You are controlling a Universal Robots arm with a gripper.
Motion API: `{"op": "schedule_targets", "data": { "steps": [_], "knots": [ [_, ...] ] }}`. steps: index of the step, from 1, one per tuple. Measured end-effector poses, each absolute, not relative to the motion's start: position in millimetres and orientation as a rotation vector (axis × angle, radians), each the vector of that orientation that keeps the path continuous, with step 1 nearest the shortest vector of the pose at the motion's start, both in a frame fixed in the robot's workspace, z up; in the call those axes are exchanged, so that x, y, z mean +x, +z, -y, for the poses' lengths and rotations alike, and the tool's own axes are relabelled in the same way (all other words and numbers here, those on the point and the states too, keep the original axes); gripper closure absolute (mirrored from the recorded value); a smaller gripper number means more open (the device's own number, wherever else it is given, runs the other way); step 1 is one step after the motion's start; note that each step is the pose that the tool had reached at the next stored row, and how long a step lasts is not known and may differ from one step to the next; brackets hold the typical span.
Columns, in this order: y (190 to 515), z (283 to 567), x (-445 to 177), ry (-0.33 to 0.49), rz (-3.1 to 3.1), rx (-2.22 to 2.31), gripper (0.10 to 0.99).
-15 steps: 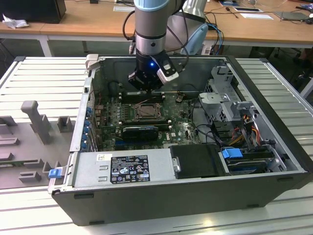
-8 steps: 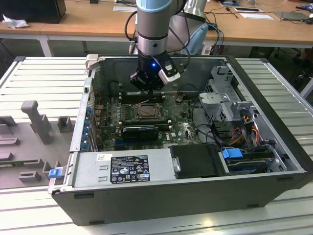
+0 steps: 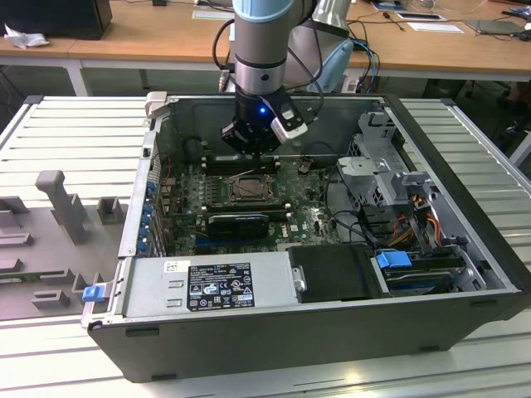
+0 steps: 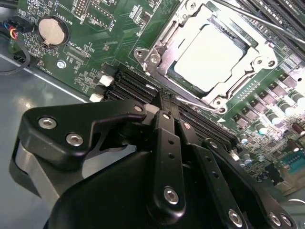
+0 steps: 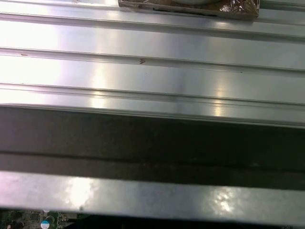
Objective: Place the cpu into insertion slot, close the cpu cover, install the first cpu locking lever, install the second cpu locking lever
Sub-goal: 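Install the first cpu locking lever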
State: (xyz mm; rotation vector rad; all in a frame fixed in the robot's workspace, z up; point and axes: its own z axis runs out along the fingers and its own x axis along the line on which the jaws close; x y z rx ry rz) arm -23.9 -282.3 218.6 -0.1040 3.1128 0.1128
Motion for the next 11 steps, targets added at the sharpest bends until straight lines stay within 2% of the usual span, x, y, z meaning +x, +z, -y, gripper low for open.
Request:
{"op": "schedule_targets", "data": {
  "steps": [11],
  "knots": [
    [206,282,-20,0.113,-3.113,-0.112,0.980]
  ]
}}
